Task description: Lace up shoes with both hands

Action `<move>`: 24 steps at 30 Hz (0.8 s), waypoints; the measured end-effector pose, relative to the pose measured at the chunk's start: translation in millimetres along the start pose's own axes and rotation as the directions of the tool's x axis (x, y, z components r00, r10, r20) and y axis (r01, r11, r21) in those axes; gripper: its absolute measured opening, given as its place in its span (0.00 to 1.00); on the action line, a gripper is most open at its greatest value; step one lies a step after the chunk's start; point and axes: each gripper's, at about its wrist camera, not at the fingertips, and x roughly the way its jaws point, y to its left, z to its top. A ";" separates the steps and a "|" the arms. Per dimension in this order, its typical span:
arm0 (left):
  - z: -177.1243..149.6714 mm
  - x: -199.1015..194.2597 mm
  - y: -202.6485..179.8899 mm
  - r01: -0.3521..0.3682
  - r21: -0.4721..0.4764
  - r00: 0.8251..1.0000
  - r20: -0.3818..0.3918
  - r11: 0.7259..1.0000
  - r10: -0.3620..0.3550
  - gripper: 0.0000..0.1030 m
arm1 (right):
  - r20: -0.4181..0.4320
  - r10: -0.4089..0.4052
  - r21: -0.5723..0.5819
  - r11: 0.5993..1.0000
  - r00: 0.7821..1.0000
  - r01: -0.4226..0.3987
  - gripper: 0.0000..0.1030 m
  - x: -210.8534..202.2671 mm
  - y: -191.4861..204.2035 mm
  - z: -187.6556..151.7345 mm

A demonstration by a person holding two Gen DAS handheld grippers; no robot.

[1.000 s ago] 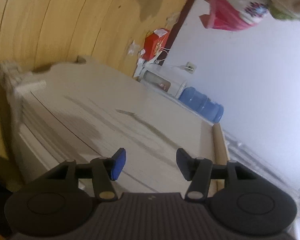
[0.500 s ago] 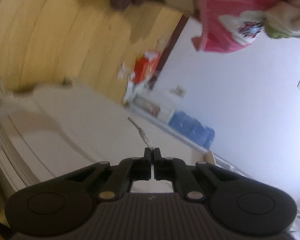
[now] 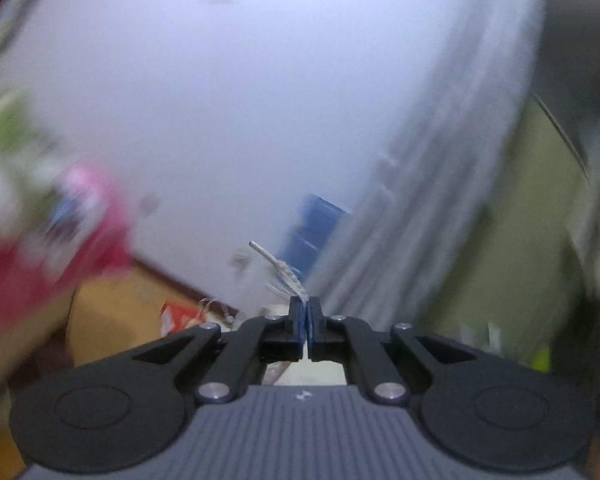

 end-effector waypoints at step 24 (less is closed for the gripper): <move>-33.7 154.5 -260.0 0.656 0.626 0.687 -0.726 0.420 0.008 0.03 | 0.087 0.213 0.530 0.817 0.973 -0.227 0.48 49.3 -80.9 -32.2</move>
